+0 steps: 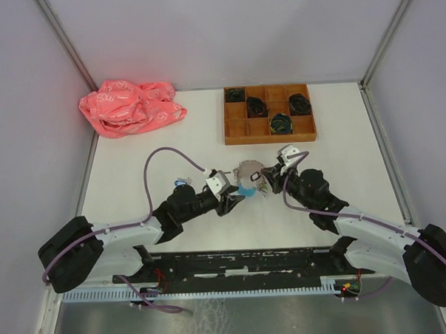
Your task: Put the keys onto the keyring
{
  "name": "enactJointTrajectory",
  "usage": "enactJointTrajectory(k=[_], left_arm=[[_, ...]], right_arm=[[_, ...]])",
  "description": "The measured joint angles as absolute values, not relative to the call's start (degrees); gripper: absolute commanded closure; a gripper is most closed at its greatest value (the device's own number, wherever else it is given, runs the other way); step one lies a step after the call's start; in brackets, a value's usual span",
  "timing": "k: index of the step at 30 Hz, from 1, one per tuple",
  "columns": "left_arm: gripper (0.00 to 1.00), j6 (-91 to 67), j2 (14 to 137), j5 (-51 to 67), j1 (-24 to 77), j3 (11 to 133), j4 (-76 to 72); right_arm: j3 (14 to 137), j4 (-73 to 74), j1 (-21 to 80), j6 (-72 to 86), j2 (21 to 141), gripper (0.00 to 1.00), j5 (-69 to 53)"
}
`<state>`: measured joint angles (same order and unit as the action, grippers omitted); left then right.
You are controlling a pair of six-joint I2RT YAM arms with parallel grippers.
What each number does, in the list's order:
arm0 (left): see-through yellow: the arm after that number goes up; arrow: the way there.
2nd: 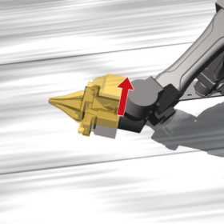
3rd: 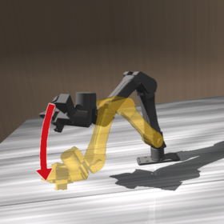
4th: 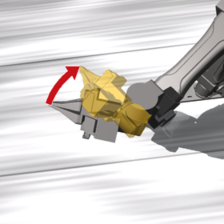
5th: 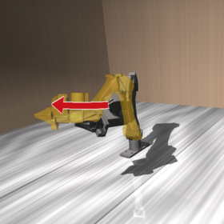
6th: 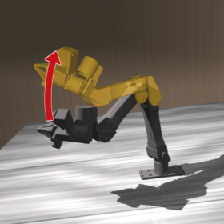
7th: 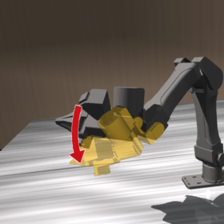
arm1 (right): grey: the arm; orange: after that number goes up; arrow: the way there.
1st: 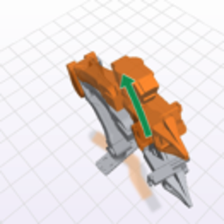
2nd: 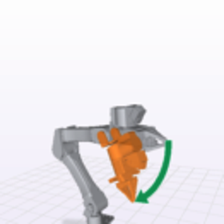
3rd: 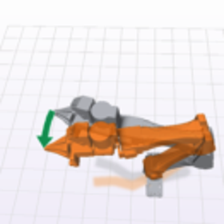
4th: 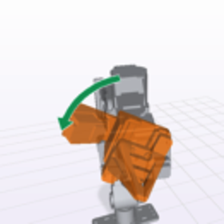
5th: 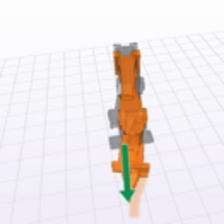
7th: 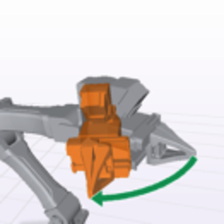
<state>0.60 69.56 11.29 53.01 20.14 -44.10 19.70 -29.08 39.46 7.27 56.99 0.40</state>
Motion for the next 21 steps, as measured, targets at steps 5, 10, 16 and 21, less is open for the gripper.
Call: enactJointTrajectory(k=[5, 10, 16, 21], left_arm=[[0.33, -3.4, 64.3, 5.0, 52.4, 19.6, -38.2], [0.27, -8.2, 59.5, -0.4, 48.4, 19.8, -30.6], [0.06, -17.4, 54.2, -4.4, 38.0, 21.4, -17.4], [0.01, -25.9, 47.0, -7.5, 31.9, 24.2, -4.8]], right_arm=[[17.0, -30.5, 38.2, 12.4, 60.6, 0.93, 8.6], [15.0, -30.3, 36.1, 18.6, 63.9, 0.86, 14.9], [14.9, -24.4, 35.0, 26.6, 63.1, 0.62, 24.3], [14.9, -15.1, 34.9, 29.4, 55.8, 0.37, 28.3]])
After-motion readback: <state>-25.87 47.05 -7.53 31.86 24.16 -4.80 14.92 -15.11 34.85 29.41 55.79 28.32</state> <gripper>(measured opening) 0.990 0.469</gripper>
